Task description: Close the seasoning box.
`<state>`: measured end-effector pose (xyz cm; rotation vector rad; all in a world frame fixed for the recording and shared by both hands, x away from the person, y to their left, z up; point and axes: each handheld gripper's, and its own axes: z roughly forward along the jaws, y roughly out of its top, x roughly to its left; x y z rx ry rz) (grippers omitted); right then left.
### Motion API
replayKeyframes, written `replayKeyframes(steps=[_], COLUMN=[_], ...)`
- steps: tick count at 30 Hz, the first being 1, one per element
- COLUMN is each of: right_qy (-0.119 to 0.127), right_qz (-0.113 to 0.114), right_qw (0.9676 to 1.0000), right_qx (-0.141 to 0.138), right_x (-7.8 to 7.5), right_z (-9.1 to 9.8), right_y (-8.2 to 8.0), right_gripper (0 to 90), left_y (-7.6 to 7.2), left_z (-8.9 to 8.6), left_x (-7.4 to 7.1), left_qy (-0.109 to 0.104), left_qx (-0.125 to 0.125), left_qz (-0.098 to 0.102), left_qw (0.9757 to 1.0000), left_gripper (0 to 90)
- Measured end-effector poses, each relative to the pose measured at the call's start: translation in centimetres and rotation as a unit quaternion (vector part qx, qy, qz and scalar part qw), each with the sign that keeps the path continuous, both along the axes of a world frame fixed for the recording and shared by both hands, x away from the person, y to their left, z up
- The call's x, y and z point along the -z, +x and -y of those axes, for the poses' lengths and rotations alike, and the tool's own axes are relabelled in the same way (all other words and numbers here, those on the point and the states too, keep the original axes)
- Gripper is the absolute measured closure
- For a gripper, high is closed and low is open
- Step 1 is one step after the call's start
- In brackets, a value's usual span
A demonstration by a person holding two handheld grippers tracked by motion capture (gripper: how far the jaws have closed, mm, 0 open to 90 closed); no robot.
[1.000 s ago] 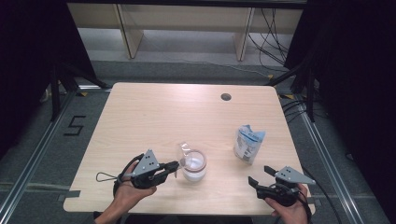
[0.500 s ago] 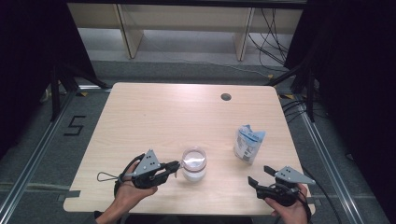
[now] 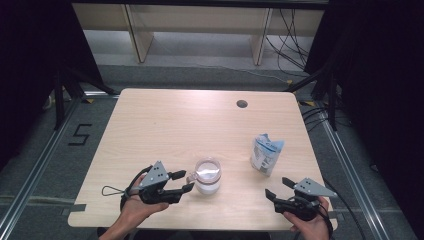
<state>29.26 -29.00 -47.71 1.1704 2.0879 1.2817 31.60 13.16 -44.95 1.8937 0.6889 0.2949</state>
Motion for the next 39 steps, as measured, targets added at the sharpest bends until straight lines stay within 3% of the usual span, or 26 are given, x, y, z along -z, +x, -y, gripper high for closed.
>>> replayKeyframes(steps=[7, 31, 34, 39], right_qy=[0.000, 0.002, 0.014, 0.010], right_qz=[-0.001, 0.004, -0.013, -0.002], right_qw=[1.0000, 1.0000, 0.9998, 0.9999], right_qx=[0.000, 0.001, 0.008, 0.002], right_x=[0.0, 0.1, 0.0, 0.0], right_z=[0.0, -0.2, -0.4, -0.3], right_y=[0.0, 0.0, -0.2, 0.0], right_gripper=[23.1, 23.1, 23.1, 23.0], left_y=[0.0, -1.0, -1.1, -1.2], left_z=[-0.6, -1.8, -1.9, -1.9], left_x=[0.3, 2.0, 2.3, 2.5], left_qy=[-0.004, 0.006, 0.006, 0.006], left_qx=[-0.012, -0.022, -0.019, -0.020], left_qz=[-0.009, -0.029, -0.031, -0.035], left_qw=[0.9999, 0.9993, 0.9993, 0.9992], left_gripper=[34.7, 29.9, 29.6, 28.3])
